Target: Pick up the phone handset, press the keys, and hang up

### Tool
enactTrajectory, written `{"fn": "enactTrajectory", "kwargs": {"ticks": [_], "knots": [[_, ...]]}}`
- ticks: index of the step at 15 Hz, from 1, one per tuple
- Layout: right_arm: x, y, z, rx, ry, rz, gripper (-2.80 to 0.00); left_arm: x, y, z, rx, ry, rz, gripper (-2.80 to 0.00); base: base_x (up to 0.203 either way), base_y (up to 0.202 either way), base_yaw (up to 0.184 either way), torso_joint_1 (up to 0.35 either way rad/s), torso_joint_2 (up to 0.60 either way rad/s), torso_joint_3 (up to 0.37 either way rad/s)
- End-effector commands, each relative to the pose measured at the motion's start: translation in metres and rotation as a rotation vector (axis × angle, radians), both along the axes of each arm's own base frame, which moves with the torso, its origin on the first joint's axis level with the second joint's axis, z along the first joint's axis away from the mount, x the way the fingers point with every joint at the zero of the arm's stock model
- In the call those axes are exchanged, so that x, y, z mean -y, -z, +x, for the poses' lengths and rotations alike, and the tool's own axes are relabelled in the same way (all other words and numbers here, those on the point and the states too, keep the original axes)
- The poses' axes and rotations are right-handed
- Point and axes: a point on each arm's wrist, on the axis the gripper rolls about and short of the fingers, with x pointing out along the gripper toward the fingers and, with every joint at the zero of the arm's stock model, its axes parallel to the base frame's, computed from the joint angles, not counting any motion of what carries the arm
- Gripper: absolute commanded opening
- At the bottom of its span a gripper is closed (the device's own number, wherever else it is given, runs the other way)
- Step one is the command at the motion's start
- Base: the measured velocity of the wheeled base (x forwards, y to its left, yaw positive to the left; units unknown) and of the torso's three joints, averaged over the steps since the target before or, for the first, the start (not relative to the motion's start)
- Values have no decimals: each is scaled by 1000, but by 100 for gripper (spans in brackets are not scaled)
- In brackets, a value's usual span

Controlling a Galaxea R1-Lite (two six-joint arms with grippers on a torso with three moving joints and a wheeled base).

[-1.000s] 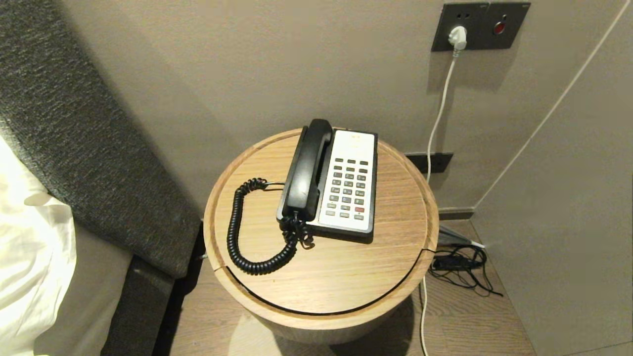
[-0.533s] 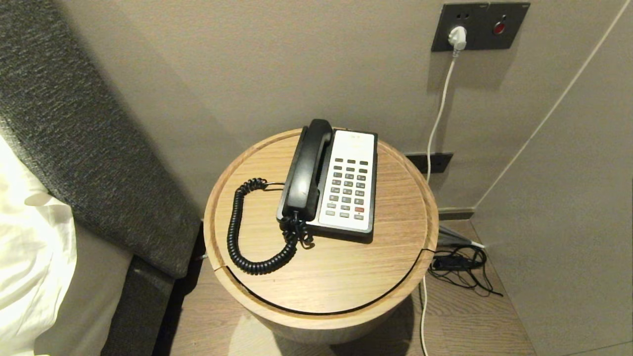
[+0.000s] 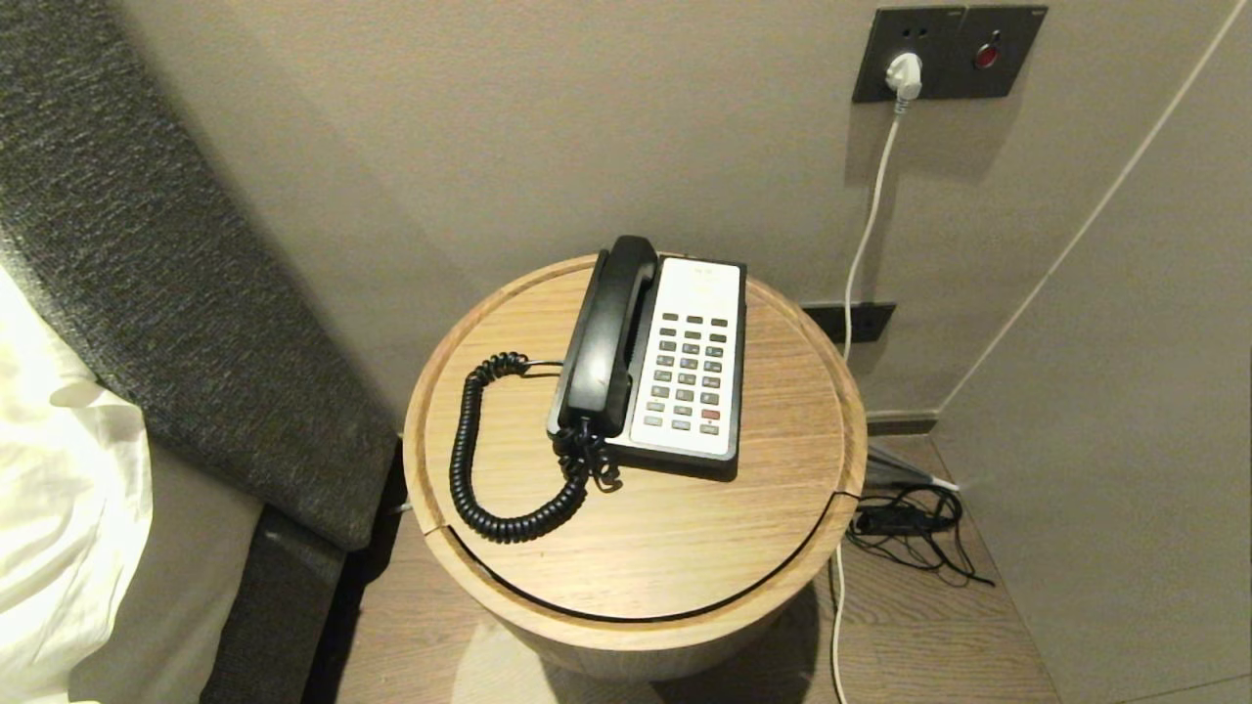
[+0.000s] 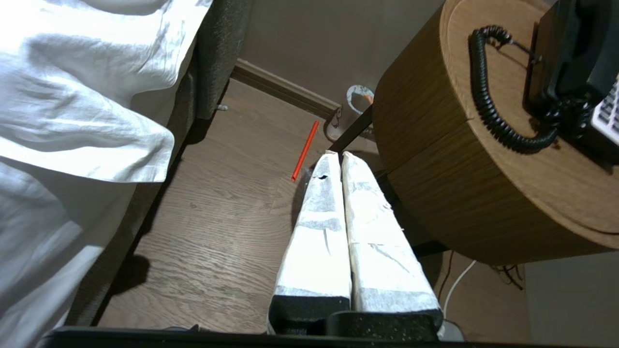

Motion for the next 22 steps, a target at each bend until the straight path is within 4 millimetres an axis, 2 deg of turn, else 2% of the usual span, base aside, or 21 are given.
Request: {"fn": "enactTrajectory", "kwargs": {"ticks": [1,3,5,9,11,13,17,19,22], "knots": [[-1,35,-3,11,-15,-57,-280,0,10,3,-19,9,41,-280,0,0,0,0,0,0],[-1,43,12,6,-35,-101,-280,0,21,10,-69,18,128,-280,0,0,0,0,0,0],[-1,45,39,88,-26,-130,-280,0,39,21,-119,35,240,-280,0,0,0,0,0,0],[3,71,100,255,135,-272,-280,0,52,45,50,22,427,-280,0,0,0,0,0,0],[4,94,122,303,177,-367,-280,0,54,49,116,16,490,-280,0,0,0,0,0,0],[4,112,132,310,188,-435,-280,0,54,49,117,21,496,-280,0,0,0,0,0,0],[4,114,136,407,138,-618,-280,1,55,50,114,48,515,-280,0,0,0,0,0,0],[3,116,138,445,122,-629,-280,1,55,50,122,51,504,-280,0,0,0,0,0,0],[3,121,137,356,104,-576,-280,1,61,52,108,77,438,-280,0,0,0,0,0,0]]}}
